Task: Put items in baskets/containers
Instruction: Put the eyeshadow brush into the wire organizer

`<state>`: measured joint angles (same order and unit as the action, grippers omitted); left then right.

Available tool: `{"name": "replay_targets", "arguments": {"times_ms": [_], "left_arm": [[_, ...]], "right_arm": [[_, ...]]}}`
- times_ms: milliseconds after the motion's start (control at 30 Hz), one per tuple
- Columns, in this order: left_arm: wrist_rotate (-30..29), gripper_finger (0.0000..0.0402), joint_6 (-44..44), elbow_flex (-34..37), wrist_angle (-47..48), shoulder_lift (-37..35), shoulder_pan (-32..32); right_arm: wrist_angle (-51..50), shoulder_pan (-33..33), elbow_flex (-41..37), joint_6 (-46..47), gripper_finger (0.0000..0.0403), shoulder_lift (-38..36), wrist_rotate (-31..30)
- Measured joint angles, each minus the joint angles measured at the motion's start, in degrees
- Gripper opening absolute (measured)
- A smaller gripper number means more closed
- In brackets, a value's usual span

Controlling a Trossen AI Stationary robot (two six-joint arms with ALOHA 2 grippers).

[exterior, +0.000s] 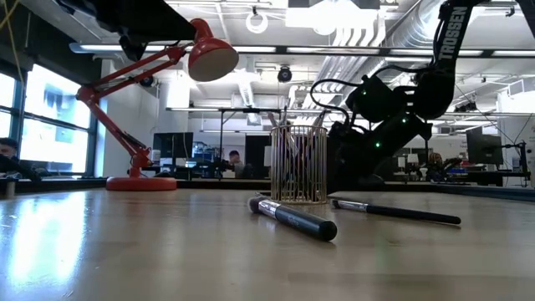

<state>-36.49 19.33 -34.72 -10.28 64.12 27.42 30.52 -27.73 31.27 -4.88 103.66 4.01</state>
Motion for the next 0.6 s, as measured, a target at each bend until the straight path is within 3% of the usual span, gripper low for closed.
{"name": "replay_targets", "arguments": {"times_ms": [267, 600], "left_arm": [[0.0, 0.0001, 0.0, 0.0, 0.2, 0.0, 0.0], [0.1, 0.0001, 0.0, 0.0, 0.3, 0.0, 0.0]], "right_arm": [[-1.3, -0.1, 0.0, -0.6, 0.0007, 0.1, -0.2], [-6.0, 0.3, 0.3, 2.2, 0.0011, -0.3, -2.2]]}}
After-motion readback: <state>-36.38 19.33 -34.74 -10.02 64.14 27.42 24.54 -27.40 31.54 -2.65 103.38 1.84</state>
